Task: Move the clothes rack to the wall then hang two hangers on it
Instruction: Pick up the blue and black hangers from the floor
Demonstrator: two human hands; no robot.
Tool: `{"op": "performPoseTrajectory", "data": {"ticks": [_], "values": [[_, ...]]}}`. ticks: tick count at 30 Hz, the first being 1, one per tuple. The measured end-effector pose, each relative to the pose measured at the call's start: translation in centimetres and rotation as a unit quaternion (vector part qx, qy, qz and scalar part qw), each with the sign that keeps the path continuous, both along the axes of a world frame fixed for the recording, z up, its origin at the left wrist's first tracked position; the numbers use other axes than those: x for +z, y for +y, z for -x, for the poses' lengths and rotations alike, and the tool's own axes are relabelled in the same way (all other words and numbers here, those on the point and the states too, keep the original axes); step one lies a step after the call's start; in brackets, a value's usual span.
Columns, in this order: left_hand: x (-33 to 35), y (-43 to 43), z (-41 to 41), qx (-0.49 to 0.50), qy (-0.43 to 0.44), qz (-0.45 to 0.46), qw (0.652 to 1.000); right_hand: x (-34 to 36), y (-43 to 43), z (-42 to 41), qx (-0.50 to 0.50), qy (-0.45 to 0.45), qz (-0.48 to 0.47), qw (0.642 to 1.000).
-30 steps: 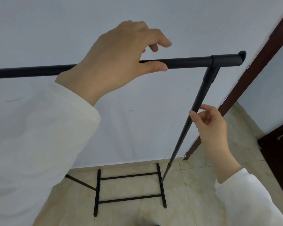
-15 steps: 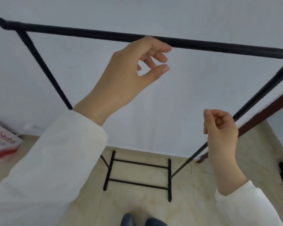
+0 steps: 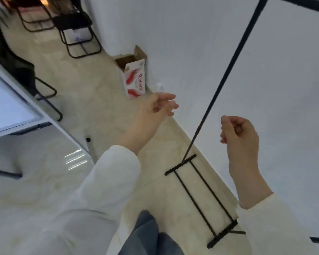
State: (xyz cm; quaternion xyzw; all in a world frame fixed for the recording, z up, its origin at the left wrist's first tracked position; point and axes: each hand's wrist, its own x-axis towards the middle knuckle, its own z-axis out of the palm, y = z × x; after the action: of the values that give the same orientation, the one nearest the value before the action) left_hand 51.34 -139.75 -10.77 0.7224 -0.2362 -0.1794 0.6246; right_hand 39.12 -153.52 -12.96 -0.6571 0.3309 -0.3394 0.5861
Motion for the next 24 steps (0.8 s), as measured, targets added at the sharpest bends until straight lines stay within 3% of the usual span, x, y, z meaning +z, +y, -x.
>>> {"op": "performPoseTrajectory", "data": {"ticks": [11,18,24], "values": [[-0.8,26.5,3.4,0.274,0.044,0.035,0.960,1.1,23.2,-6.7,0.266,0.005,-0.001,0.964],[-2.4,49.1,9.3,0.455,0.082,0.082,0.883,0.1,46.1,-7.8,0.437,0.039,-0.004,0.899],[-3.9,65.2,16.1,0.588,0.081,0.089,0.800,-0.4,64.0,-6.3,0.569,0.067,0.013,0.819]]}}
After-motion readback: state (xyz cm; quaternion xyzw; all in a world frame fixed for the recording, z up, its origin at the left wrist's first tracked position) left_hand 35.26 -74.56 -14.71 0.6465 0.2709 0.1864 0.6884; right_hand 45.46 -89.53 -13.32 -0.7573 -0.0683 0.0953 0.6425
